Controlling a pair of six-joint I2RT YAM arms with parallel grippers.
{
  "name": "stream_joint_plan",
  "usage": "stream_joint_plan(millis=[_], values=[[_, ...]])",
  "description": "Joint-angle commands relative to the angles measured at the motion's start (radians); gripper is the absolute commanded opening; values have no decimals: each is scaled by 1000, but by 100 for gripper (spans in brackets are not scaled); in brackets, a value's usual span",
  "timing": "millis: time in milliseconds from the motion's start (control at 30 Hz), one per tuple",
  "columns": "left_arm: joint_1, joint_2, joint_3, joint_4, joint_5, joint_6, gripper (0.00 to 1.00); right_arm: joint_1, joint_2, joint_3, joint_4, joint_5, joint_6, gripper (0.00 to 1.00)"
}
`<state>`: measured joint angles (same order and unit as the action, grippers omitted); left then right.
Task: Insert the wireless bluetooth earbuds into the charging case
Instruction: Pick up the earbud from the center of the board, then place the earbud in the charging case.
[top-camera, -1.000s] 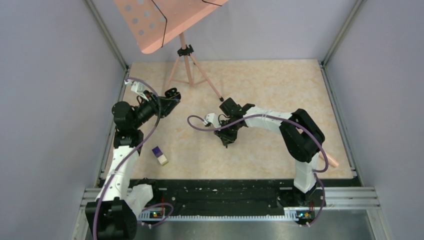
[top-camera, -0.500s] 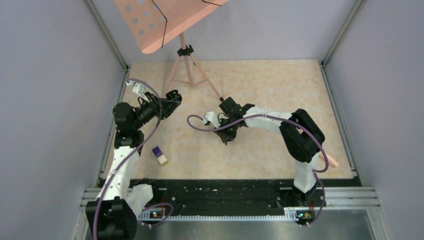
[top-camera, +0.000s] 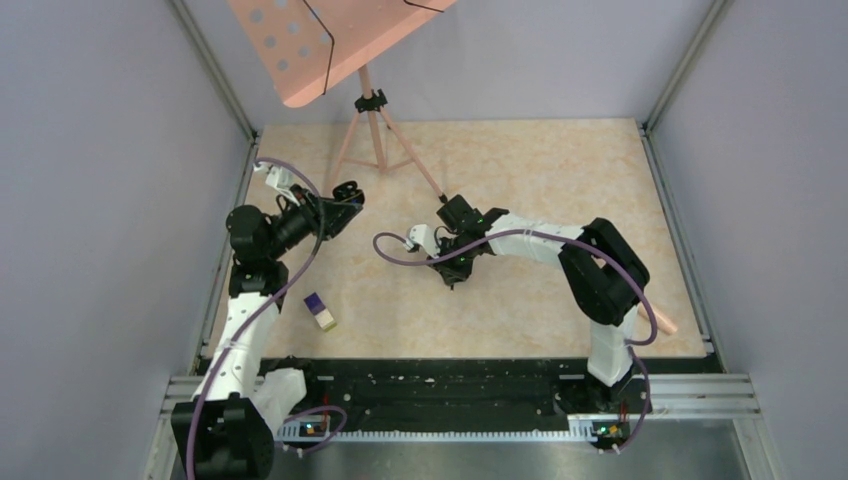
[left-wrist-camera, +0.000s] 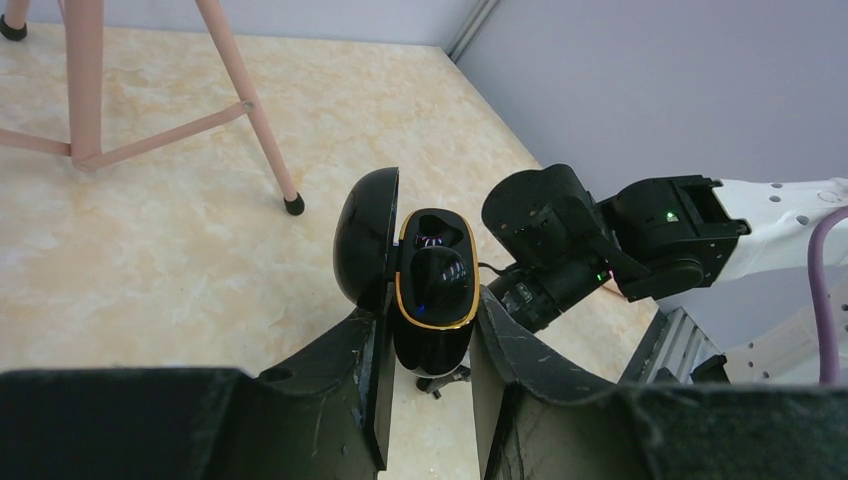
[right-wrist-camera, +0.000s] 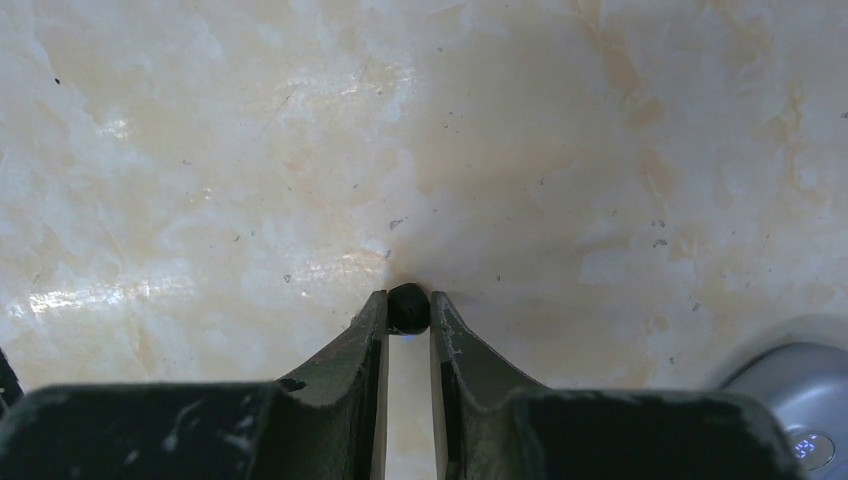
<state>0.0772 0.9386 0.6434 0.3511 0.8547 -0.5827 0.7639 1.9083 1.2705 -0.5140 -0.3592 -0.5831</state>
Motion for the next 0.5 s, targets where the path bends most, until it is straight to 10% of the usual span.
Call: stream_joint_plan(millis=[0, 467], values=[[2, 1, -11, 58, 29, -4, 0, 9, -14, -28, 21, 54, -33, 0], [-71, 120, -52, 315, 166, -13, 0, 55, -567, -27, 212, 95, -89, 0]])
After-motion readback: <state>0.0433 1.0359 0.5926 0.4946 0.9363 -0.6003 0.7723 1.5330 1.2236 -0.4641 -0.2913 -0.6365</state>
